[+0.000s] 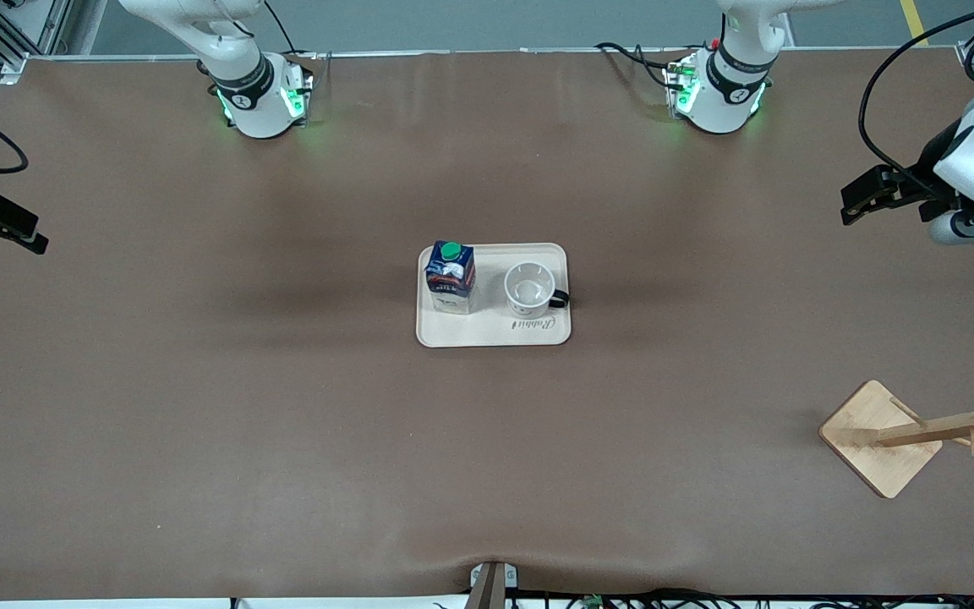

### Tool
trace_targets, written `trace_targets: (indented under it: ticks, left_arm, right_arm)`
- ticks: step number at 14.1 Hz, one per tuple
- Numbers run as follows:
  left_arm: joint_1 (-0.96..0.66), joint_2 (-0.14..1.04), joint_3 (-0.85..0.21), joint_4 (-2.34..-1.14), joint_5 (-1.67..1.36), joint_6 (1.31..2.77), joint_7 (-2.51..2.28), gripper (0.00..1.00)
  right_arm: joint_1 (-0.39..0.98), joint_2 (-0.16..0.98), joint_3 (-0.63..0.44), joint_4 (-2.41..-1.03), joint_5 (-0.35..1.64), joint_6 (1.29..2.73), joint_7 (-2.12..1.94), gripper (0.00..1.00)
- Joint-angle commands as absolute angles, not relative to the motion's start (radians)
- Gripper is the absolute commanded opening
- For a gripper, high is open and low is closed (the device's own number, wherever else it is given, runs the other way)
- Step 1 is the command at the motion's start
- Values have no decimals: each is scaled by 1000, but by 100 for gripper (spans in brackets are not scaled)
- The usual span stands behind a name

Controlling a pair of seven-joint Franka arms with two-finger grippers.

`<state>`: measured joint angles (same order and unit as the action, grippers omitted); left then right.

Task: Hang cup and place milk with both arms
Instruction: 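Move the left gripper toward the white mug on the tray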

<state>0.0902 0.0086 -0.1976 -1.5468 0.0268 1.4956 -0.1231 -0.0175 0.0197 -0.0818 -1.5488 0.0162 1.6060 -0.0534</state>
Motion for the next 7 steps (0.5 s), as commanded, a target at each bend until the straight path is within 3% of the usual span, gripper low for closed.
trace_targets:
  ticks: [1,7]
  left_arm:
    - [92,15,-201,-1526,49,1483,-109,100]
    - [92,51,-202,-1525,25,1491,-104,100]
  right_arm:
    - [-35,31,-71,-1526,21,1601,-57,100]
    - [-35,31,-71,-1526,21,1601,-58,100]
